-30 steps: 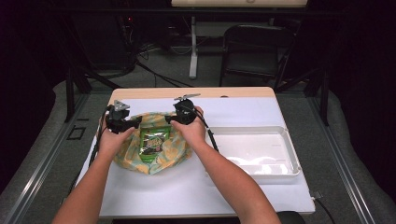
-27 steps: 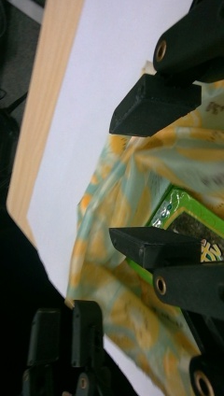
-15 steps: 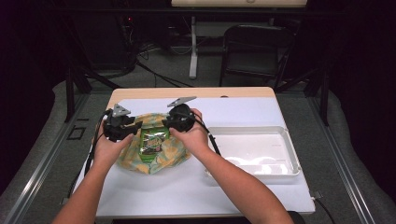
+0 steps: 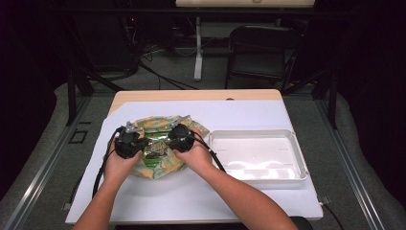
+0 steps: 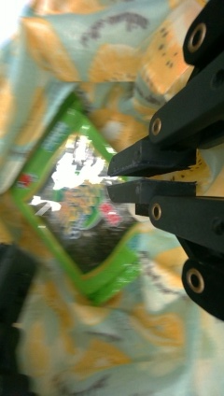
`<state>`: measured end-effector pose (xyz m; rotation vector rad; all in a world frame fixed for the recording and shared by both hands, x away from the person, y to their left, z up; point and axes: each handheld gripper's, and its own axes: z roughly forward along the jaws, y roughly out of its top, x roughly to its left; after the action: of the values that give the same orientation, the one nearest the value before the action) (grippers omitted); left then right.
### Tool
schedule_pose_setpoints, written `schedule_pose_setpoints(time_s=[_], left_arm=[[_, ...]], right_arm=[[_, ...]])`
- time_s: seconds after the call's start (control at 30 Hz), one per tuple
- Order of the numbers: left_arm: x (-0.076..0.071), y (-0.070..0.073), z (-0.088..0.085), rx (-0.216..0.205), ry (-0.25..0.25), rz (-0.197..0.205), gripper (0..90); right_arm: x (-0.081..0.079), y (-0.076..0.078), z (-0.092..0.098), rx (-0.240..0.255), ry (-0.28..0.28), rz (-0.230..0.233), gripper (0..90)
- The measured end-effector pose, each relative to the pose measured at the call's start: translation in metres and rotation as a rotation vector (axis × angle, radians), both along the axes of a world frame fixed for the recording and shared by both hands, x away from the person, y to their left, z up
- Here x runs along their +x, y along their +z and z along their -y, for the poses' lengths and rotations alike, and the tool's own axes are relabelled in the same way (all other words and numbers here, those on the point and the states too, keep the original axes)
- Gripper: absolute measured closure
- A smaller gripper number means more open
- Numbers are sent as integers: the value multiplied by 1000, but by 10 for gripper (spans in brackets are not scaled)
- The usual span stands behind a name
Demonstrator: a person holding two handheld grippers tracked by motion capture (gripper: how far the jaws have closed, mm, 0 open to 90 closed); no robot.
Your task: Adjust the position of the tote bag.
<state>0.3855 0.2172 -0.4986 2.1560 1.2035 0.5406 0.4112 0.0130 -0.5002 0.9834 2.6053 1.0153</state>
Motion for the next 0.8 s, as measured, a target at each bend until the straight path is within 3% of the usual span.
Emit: schedule_pose_setpoints(time_s=[0.23,0.3,0.37,0.5,0.63,0.8], left_arm=[[5,-17,-7,23,39,-33,827],[5,-19,-8,21,46,-37,814],[8,-23,-10,24,49,-68,796],[8,-27,-11,10,64,-64,763],[8,-28,-13,-6,65,-82,725],[8,-22,-15,-53,67,-75,677]], right_arm=[[-7,-19,20,-69,-1,-57,861],[-8,-23,22,-84,-7,-58,861],[-8,-26,22,-104,-8,-69,860],[-8,-32,21,-134,1,-77,854],[-8,-34,21,-121,-3,-82,835],[-10,-25,22,-64,-20,-63,795]])
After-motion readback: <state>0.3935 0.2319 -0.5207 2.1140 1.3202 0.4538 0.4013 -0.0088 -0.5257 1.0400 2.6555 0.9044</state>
